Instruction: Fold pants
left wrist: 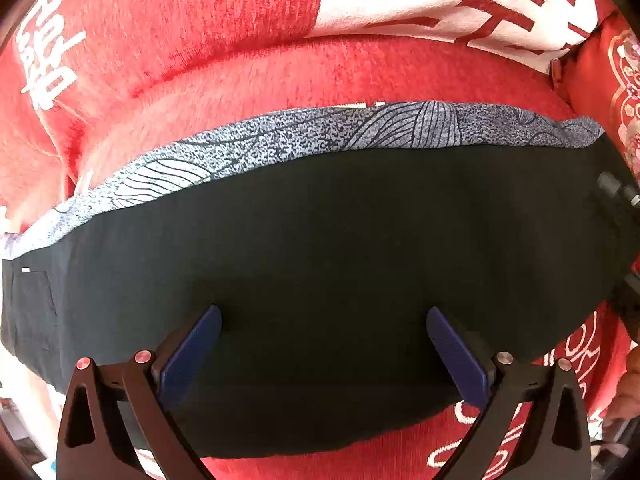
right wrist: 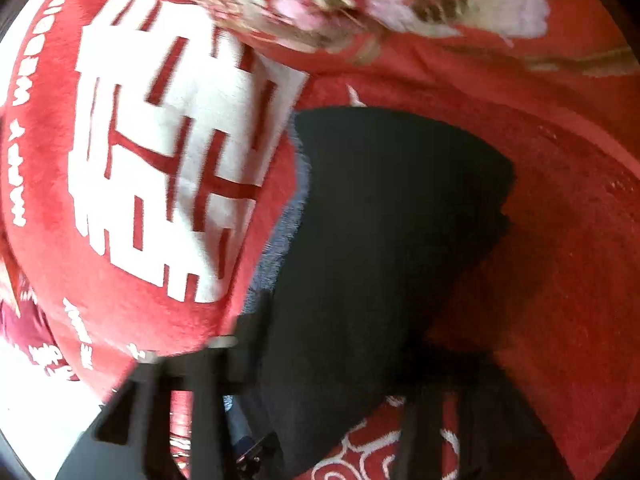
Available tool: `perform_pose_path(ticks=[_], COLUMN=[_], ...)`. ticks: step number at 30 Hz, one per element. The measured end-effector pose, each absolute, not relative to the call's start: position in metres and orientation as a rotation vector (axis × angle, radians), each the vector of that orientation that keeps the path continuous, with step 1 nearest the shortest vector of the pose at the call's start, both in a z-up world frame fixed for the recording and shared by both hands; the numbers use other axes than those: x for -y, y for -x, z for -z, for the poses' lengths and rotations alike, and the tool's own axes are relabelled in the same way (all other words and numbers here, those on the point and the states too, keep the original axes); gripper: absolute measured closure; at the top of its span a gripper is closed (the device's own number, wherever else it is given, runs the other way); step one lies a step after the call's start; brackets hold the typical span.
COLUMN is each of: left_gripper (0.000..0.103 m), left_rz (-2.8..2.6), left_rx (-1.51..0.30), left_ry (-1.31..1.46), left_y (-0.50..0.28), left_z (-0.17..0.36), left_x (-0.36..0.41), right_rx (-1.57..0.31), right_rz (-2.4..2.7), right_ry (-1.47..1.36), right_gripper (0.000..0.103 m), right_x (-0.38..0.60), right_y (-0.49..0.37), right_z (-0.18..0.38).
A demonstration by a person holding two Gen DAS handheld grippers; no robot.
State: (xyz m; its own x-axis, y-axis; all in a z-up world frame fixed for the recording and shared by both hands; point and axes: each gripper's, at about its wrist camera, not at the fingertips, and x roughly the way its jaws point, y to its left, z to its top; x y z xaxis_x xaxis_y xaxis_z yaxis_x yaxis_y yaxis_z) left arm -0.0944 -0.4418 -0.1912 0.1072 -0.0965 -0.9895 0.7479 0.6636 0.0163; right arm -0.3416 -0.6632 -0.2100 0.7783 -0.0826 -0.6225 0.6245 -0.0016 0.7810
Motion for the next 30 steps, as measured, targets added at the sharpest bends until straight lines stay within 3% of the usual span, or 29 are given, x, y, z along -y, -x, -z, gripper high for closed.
perform_pose_path(ticks=[1,2,3,8,11,15,25,30], left_gripper=[0.006,0.023,0.029,0.029,0.029,0.029,0.029,0.029], left_rz=[0.691,0.713,0.757,0.938,0.981,0.99,1.085,1.068], left_rx=[-1.317,-1.308,-1.315,-1.31,-1.444,-1.295,-1.286,-1.39], left_ry=[-0.607,-0.595,-0.579,-0.477,-0.396,-0.431,-0.371,-0.276], left_y=[0.095,0.097,0.101,0.119,0.129,0.149,0.144,0.111], left_z=[0.185,0.178,0.17,0.151,0.181,0.183,0.179,0.161], left_x=[0.444,0.447,0.451,0.463,0.461,0.458,0.44,0.402], right_rx=[-0.472,-0.488,-0.5,-0.544,-0.565,-0.628,-0.732,-0.782], right_rz=[0.586,0.588,0.588,0.569,0.566,0.559,0.482,0.423], right_ry=[-1.483,-1.471,-1.454,-1.321,-1.272,-1.159,-0.869,-0.707], right_gripper=[0.087,0.087,0.087,0.087,0.087,0.088,0.088,0.088], right_x=[0.664,0.663,0.662,0.654,0.65,0.641,0.589,0.547], right_y=[0.343,0.343,0.343,0.335,0.33,0.315,0.259,0.216], right_z=[0.21,0.205,0.202,0.168,0.156,0.139,0.081,0.059])
